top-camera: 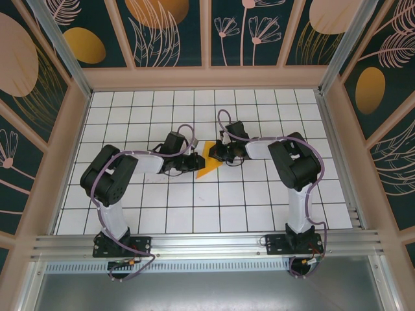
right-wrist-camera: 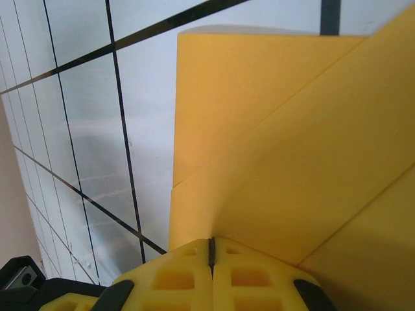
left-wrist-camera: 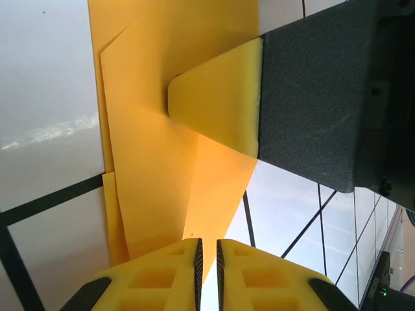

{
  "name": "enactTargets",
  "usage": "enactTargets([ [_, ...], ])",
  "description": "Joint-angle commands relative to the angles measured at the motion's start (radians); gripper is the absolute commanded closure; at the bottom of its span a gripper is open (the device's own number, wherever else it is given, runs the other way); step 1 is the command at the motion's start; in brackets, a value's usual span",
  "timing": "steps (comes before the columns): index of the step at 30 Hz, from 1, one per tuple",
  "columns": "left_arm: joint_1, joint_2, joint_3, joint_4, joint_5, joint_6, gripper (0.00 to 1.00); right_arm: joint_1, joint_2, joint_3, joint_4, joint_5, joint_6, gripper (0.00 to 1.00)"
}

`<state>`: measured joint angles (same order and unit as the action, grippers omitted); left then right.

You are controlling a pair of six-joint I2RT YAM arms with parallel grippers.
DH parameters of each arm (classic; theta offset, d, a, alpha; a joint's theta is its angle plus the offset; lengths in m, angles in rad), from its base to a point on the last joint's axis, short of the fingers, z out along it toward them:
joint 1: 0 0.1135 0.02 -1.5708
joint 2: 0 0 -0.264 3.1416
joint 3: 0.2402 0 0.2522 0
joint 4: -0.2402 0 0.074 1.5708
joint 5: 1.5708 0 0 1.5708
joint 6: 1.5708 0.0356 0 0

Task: Fold a paper plane with a square sheet of paper (pick it up from the middle)
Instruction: Fourth fold the wing at the center of the table.

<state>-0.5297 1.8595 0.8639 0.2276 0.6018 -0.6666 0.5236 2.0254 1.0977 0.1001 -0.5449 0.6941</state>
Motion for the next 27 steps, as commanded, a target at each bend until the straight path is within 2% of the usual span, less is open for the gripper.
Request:
enactTargets([
  [1, -0.004, 0.010, -0.020, -0.031, 0.007, 0.002, 0.82, -0.004, 0.096, -0.026, -0.134, 0.123, -0.012, 1.00],
  [15, -0.008, 0.041, -0.028, -0.100, -0.066, 0.030, 0.86, -0.004, 0.119, -0.020, -0.151, 0.126, -0.012, 1.00],
  [27, -0.015, -0.069, -0.059, -0.045, -0.006, -0.004, 0.84, -0.004, 0.122, -0.016, -0.157, 0.123, -0.013, 1.00],
])
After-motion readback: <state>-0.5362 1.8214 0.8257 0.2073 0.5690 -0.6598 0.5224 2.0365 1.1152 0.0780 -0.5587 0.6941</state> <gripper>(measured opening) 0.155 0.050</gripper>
